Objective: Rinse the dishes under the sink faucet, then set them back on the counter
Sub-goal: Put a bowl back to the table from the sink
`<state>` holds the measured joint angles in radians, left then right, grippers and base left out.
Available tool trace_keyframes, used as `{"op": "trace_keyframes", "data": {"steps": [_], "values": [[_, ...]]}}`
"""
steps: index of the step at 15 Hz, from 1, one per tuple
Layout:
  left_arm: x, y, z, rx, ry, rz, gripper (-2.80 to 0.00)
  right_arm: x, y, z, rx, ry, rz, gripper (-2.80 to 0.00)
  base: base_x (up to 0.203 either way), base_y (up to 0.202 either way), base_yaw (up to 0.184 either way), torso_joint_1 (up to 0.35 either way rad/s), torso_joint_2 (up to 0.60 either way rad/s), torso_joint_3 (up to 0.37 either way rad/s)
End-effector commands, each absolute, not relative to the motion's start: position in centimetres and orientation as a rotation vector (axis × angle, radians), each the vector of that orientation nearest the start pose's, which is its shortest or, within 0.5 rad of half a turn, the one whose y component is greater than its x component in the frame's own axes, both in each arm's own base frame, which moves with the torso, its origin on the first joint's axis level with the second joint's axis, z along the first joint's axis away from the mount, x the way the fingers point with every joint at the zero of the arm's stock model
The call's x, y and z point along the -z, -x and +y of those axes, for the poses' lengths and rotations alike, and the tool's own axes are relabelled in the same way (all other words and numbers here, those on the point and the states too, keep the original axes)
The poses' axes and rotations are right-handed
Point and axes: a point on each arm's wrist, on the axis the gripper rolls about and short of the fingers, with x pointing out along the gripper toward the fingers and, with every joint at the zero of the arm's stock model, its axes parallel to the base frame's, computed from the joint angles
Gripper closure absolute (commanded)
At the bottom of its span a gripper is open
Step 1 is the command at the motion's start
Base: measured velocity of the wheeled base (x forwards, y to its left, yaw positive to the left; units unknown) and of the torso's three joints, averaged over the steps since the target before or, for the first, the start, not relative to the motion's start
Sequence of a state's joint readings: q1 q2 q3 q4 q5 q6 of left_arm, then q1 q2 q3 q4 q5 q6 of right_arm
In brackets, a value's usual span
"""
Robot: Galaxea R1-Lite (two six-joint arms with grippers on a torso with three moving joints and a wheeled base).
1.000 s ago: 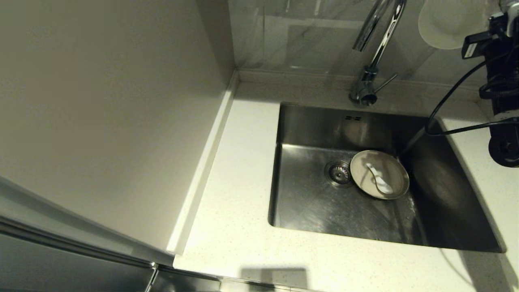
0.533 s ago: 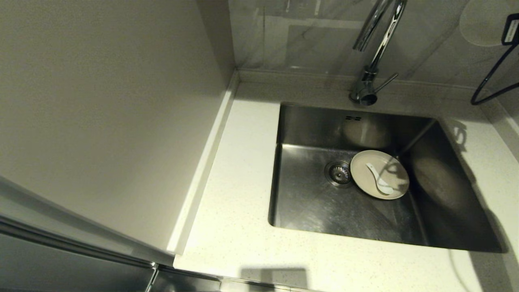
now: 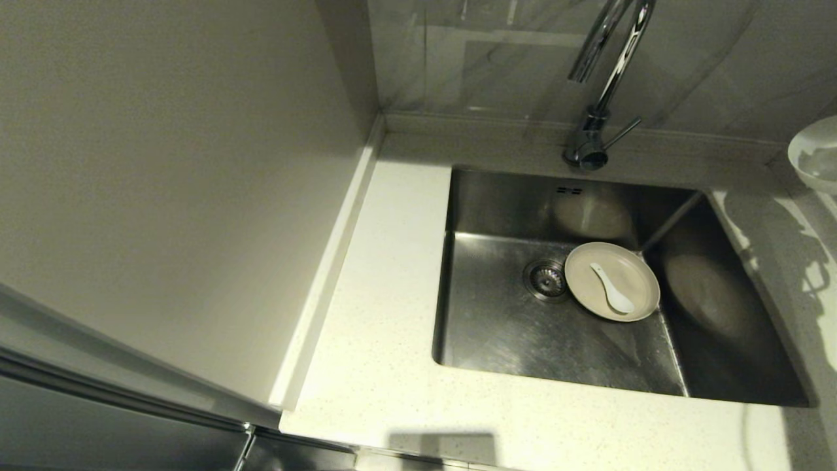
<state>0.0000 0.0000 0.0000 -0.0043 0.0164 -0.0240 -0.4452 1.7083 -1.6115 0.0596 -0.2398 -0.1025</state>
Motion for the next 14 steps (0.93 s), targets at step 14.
{"op": "trace_keyframes", "data": {"steps": [14], "values": [[-7.6, 2.3, 0.0, -0.017, 0.025, -0.008, 0.00, -29.3, -26.5, -17.0, 0.701, -0.220, 0.526, 0.00, 0.000, 0.000, 0.000, 0.000, 0.00, 0.000]]}}
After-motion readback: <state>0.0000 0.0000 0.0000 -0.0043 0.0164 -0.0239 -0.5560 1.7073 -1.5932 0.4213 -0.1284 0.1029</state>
